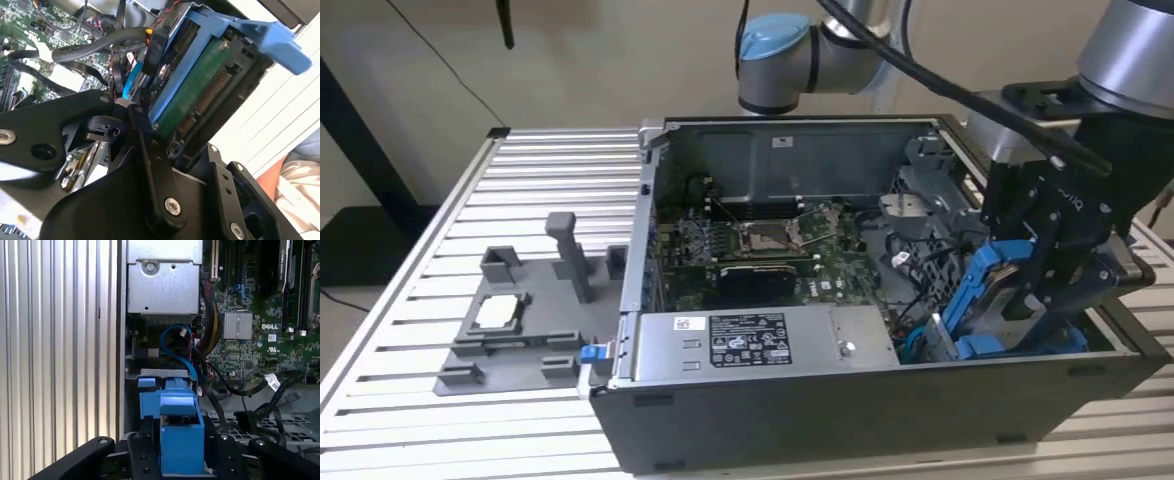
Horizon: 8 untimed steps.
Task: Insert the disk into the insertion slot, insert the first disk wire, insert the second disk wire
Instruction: 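Insert the disk into the insertion slot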
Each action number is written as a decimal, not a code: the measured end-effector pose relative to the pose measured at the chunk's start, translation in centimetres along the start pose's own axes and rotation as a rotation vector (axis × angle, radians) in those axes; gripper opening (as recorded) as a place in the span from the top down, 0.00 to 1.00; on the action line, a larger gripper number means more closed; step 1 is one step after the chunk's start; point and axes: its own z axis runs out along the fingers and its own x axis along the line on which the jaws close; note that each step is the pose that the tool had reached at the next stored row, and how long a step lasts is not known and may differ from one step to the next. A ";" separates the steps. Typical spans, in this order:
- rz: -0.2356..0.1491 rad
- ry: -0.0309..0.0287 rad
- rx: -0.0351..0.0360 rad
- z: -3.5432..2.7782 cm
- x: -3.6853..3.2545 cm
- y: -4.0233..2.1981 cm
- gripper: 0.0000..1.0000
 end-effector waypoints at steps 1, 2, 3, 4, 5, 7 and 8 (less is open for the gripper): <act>0.000 -0.0001 0.0000 -0.45 0.00 0.01 0.51; 0.000 0.0000 0.0000 -0.92 0.01 0.02 0.51; 0.000 0.0000 0.0000 -1.37 0.01 0.02 0.51; 0.000 -0.0002 0.0000 -1.85 0.01 0.03 0.51; 0.000 -0.0001 0.0000 -2.30 0.01 0.04 0.51; 0.000 -0.0003 0.0007 -2.68 0.01 0.03 0.51; 0.000 -0.0023 0.0020 -2.68 0.01 0.03 0.51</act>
